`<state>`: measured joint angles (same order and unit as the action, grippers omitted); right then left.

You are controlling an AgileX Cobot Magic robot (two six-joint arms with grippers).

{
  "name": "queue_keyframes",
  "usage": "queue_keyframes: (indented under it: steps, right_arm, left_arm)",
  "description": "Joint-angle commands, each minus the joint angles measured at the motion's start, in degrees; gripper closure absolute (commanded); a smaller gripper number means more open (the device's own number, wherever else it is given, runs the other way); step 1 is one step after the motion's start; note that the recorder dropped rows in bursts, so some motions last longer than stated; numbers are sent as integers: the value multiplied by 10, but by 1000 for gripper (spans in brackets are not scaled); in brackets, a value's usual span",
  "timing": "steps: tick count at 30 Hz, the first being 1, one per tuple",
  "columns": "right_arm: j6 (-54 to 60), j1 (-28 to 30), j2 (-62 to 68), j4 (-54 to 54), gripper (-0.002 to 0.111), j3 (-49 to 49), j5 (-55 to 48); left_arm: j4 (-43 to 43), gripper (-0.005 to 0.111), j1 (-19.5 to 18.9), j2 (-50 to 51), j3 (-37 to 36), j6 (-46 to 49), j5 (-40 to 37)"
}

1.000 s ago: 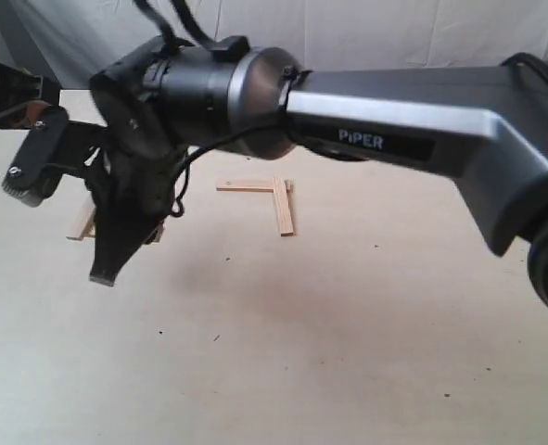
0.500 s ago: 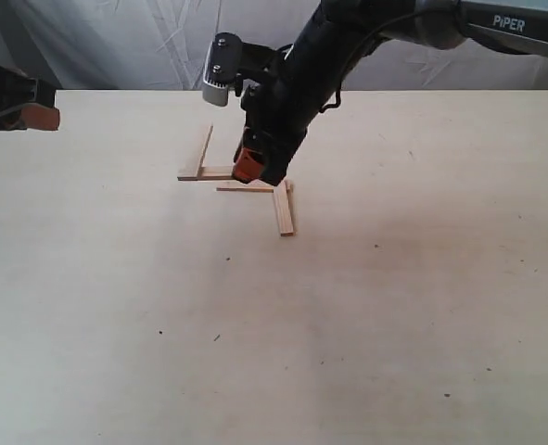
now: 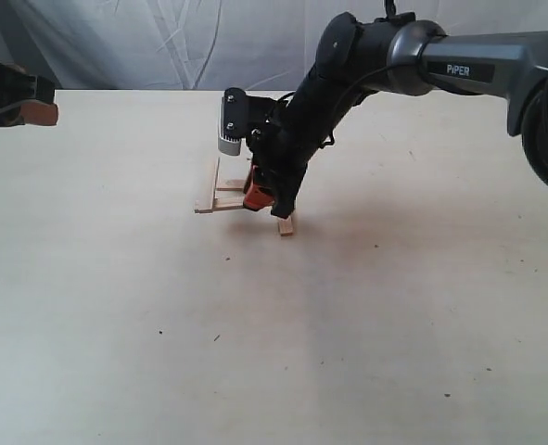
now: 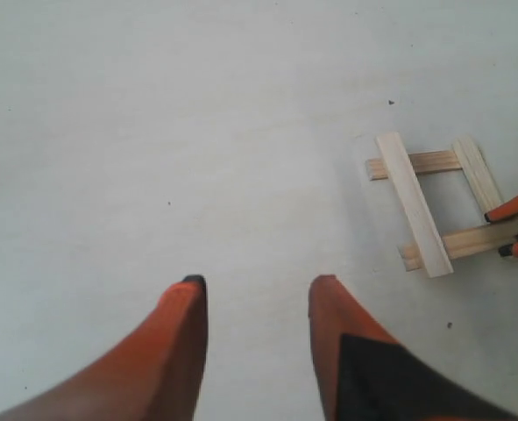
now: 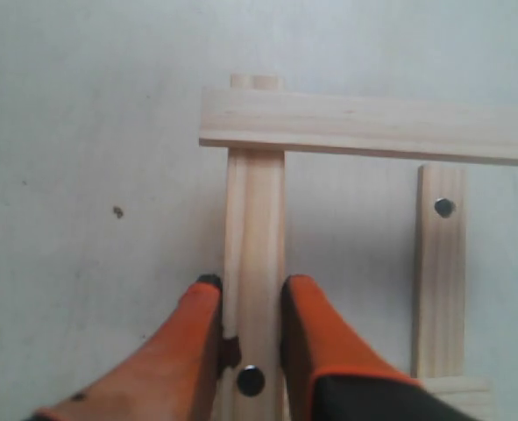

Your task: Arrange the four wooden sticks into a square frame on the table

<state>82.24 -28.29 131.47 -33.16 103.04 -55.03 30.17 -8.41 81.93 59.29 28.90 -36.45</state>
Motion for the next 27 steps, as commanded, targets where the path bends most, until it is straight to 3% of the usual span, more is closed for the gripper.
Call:
queue_keyframes:
  steps: [1, 21, 23, 27]
  right_arm:
    - [-1, 3, 4, 12, 109, 0, 3]
    - [-78, 3, 30, 33, 108, 0, 19]
    - [-78, 3, 30, 33, 102, 0, 20]
    - [-78, 3, 30, 33, 78, 0, 20]
  left_arm:
    - [10, 68, 0, 2, -3, 1, 7]
    - [11, 68, 0, 9, -4, 1, 21]
    - [11, 68, 0, 9, -4, 1, 21]
    - [11, 68, 0, 9, -4, 1, 21]
